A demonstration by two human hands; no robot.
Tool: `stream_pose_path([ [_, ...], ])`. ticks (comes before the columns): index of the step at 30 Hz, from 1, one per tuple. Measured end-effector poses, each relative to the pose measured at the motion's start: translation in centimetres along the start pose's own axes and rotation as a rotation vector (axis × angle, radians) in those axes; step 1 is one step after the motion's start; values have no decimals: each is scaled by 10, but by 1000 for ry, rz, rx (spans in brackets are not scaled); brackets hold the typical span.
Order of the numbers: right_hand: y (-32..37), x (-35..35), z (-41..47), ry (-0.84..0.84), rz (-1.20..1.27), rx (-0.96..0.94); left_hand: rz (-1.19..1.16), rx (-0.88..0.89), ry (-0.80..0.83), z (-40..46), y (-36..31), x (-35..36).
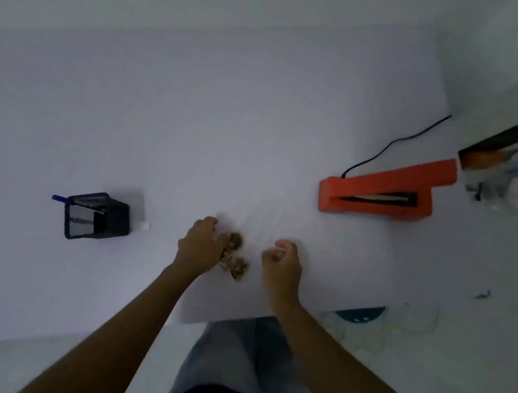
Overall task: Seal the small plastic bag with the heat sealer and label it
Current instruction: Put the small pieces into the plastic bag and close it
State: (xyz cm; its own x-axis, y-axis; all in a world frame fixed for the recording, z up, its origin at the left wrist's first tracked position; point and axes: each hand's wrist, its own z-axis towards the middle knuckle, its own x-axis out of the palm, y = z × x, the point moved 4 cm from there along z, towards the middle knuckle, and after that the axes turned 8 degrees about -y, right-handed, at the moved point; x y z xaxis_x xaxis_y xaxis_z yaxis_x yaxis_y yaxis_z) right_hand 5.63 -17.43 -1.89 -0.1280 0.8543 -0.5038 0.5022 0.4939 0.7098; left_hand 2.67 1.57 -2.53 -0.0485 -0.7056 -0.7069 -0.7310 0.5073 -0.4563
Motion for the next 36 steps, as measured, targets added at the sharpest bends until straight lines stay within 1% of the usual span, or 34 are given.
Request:
stream_pose_path([
  [2,-3,6,-2,-18,17,69,9,-17,-9,2,1,-1],
  [5,-4,20,-5,66,21,90,-55,-2,-19,1,4,-1],
  [7,1,21,-3,79,39,27,-94,36,-66,-1,4,-6],
  [9,5,16,-1,58,59,-51,-145,68,-90,-5,3,-13],
  [12,14,2,-1,35,95,-186,-248,187,-116,-14,3,-23],
  [15,20,-11,-1,49,115,-285,-321,289,-94,-21,9,-29],
  [20,26,-12,3,56,96,-373,-349,359,-82,-23,9,-33],
  [25,23,-7,5,79,85,-386,-361,359,-10,-20,3,-33],
  [32,22,-6,-1,124,124,-416,-391,267,174,-18,-3,-23],
  [36,19,0,0,177,136,-397,-324,339,185,-17,-4,-17],
])
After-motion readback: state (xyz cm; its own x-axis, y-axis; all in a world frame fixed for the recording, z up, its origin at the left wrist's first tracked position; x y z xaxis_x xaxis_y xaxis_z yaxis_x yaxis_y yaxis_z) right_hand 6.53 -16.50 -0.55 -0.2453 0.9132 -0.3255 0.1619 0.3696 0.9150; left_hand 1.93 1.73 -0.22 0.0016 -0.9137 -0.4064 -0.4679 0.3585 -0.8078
